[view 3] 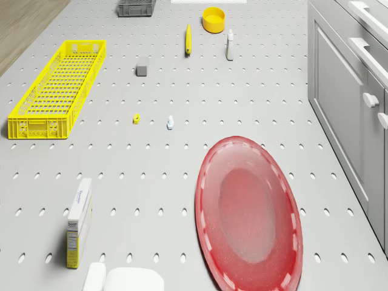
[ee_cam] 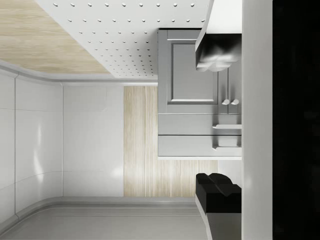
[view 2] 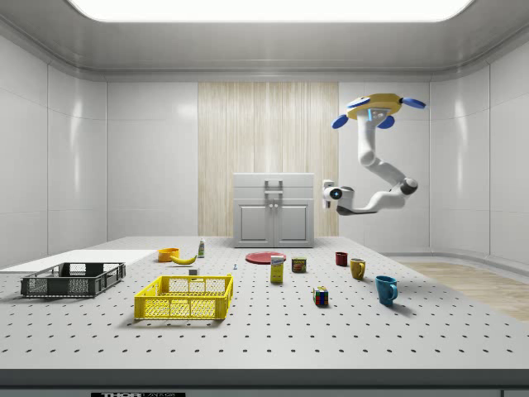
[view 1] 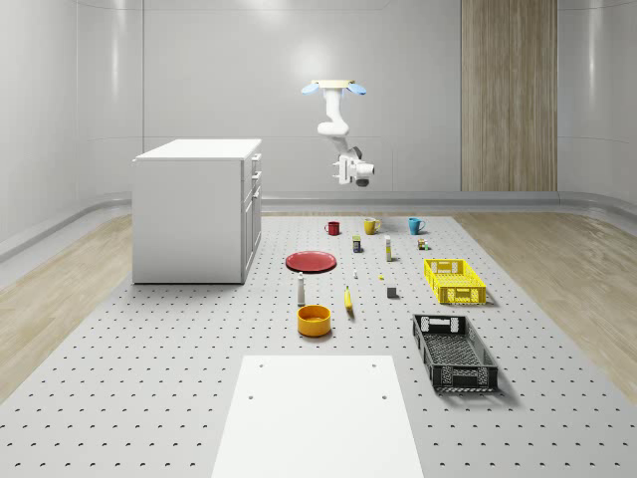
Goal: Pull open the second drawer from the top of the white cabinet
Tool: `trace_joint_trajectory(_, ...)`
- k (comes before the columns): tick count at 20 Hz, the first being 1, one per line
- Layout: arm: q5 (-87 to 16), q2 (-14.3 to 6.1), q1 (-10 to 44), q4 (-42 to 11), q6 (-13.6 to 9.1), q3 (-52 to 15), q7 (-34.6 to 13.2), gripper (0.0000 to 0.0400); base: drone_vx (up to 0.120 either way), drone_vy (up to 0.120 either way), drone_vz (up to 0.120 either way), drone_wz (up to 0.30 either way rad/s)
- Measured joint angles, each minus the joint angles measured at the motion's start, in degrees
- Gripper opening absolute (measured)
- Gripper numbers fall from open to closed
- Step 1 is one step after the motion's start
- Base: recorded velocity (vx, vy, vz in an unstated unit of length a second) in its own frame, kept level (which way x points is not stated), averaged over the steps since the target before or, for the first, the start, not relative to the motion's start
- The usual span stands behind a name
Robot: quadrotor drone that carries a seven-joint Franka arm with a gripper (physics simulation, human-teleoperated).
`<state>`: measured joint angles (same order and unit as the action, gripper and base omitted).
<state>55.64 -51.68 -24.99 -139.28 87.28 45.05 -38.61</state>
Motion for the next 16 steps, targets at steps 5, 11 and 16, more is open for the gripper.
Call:
trace_joint_trajectory(5, -0.91, -1.28, -1.53, -0.17, 1.31, 0.69, -0.75, 0.03, 0.12, -0.024, 0.0, 0.0)
trace_joint_trajectory(11, -1.99, -2.77, -3.23, -0.37, 2.79, 1.42, -1.64, 0.03, 0.12, -0.12, 0.0, 0.0)
trace_joint_trajectory(16, -2.86, -3.95, -4.53, -0.52, 3.94, 1.96, -2.36, 0.03, 0.12, -0.072, 0.0, 0.0)
